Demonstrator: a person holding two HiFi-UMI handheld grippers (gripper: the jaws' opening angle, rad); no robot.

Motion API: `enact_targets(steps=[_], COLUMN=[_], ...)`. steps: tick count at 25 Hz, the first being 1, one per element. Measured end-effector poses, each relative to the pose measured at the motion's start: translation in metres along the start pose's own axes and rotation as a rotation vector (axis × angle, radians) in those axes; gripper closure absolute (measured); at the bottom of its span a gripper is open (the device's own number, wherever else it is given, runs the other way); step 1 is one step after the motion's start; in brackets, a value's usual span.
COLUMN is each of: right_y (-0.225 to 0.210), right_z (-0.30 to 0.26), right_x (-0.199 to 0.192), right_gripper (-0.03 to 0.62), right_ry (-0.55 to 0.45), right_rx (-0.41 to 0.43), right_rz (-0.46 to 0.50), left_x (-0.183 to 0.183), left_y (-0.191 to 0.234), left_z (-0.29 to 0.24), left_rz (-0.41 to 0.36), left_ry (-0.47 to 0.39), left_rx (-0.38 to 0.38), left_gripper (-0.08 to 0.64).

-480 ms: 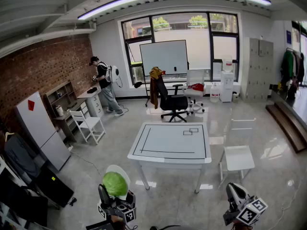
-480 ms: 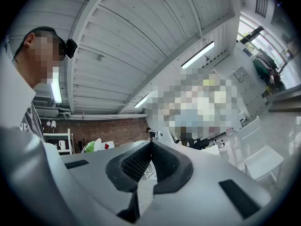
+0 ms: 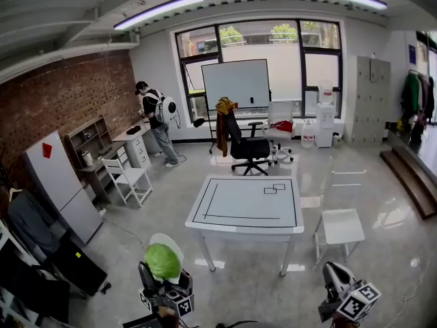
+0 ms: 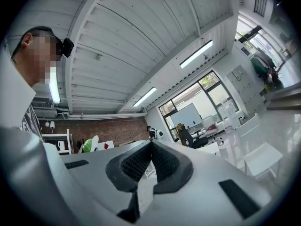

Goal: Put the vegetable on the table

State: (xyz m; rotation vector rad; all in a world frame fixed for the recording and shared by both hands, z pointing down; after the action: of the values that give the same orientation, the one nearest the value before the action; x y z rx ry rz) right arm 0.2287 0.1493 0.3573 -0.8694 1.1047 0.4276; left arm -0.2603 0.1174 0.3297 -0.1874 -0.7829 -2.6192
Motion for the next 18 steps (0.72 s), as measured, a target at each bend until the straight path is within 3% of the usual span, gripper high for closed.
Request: enact_targets(steps=[18], right_y=[-0.003], right_z=[0.010], right_x=[0.008], right_gripper=[0.584], right_ry=[-0.003], right_rx=[0.016], right_rz=[0.002], left_x=[-0.009], left_y=[-0.013], left_z=[0.009], left_rz=[-0.029], left_ry=[-0.009], left_rx=[-0.021], left_gripper=[0.233])
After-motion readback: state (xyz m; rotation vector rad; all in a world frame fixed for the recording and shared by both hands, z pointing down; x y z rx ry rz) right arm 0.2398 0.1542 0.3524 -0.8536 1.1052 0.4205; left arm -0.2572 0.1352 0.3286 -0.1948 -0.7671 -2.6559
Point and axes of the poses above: the fingertips, and each gripper's own axes: z backward along the fingers, y to its left, x out of its top, the point moved 3 cm from there along z, backward along the fingers, and after that the axes turned 7 degrees about x, right-handed, at the moved point
